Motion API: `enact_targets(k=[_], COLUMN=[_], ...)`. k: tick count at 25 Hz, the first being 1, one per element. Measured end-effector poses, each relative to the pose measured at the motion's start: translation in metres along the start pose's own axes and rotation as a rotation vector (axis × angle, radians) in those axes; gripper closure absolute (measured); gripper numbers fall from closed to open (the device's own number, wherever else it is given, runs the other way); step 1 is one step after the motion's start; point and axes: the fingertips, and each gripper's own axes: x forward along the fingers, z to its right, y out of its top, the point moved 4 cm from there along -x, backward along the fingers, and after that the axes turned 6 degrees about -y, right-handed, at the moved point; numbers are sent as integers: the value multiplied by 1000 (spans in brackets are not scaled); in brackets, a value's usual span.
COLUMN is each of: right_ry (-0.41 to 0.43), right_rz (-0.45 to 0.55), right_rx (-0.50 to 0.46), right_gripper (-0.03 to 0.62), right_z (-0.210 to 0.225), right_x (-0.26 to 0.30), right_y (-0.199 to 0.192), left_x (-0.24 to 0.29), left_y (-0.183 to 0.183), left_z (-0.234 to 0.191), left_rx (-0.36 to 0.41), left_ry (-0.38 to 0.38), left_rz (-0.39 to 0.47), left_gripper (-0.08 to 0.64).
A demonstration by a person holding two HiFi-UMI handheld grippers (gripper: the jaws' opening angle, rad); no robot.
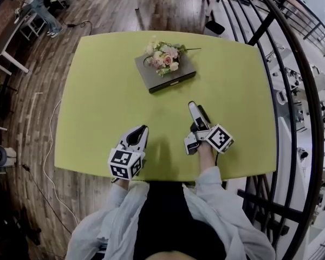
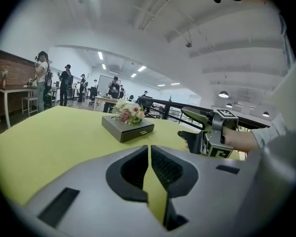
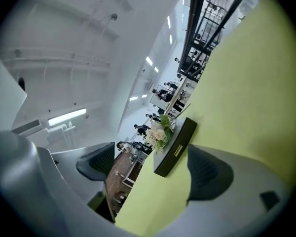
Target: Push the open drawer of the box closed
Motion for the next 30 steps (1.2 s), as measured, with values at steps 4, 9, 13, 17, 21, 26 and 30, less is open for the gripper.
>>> enact_targets(k=[4, 9, 13, 17, 21, 26, 30], right_ry=[-33, -82, -131, -184, -222, -273, -265], right_rz=[-18, -21, 16, 41, 27, -11, -40], right_rx=[-202, -445, -594, -682, -760, -925, -943], right_gripper=[171, 290, 377, 507, 588, 588, 588], right_z=[-12, -25, -34, -37, -34, -34, -33], right_x=[-26, -56, -82, -104, -122, -136, -141], right_y=[-7, -16, -11, -9, -11, -16, -16], left_x=[-10, -18, -24, -29, -32, -34, -30], left_y=[0, 5, 9, 11, 11, 13, 14], left_z=[13, 25, 35, 45, 55, 57, 55], left_rx=[15, 47, 69, 86, 109, 107, 101], left_ry=[-10, -28, -42, -52, -55, -45, -40], left_rz=[8, 26, 41, 51, 68, 91, 93], left_gripper=[532, 532, 532, 532, 532, 532, 532])
